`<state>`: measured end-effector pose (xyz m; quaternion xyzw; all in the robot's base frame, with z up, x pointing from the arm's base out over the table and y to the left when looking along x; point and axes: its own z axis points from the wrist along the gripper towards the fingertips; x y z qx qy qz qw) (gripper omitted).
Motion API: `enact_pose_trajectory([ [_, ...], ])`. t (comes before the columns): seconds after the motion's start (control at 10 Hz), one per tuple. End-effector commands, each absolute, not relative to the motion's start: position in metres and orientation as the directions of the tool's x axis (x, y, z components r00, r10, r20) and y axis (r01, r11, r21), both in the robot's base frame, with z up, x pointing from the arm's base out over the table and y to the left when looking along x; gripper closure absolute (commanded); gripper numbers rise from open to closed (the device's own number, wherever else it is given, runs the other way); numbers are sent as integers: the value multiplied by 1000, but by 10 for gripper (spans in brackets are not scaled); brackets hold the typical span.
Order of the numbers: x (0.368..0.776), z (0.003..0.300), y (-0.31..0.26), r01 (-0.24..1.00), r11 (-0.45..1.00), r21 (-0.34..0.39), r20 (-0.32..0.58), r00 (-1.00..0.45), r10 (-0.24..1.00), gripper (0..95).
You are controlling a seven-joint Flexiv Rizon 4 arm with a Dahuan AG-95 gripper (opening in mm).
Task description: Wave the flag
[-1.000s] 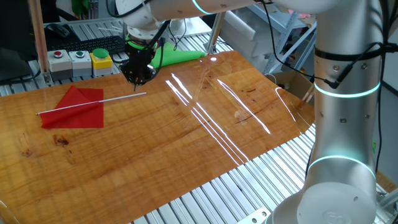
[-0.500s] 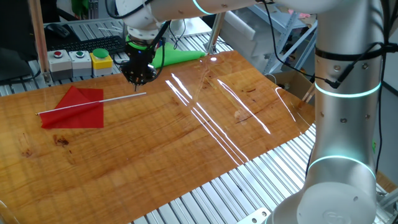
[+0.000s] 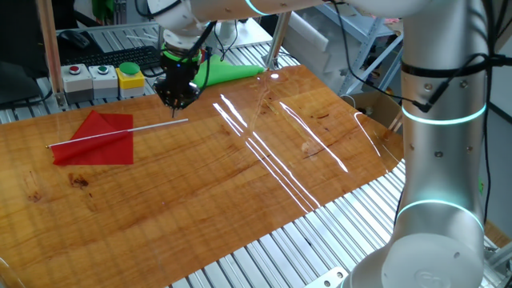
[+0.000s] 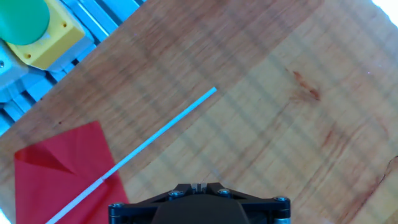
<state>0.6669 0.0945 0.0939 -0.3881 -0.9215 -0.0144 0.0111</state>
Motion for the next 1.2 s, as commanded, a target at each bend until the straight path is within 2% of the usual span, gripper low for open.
enact_pose_trajectory([
  [0.1,681,78,98,879,476,30,24,-476,879,950],
  [0.4,684,67,98,948,318,27,33,-319,947,950],
  [1.0,695,51,97,981,189,36,43,-190,981,950],
  [1.1,698,46,97,984,170,57,39,-172,984,760],
  [1.2,702,43,97,986,150,70,40,-153,987,760],
])
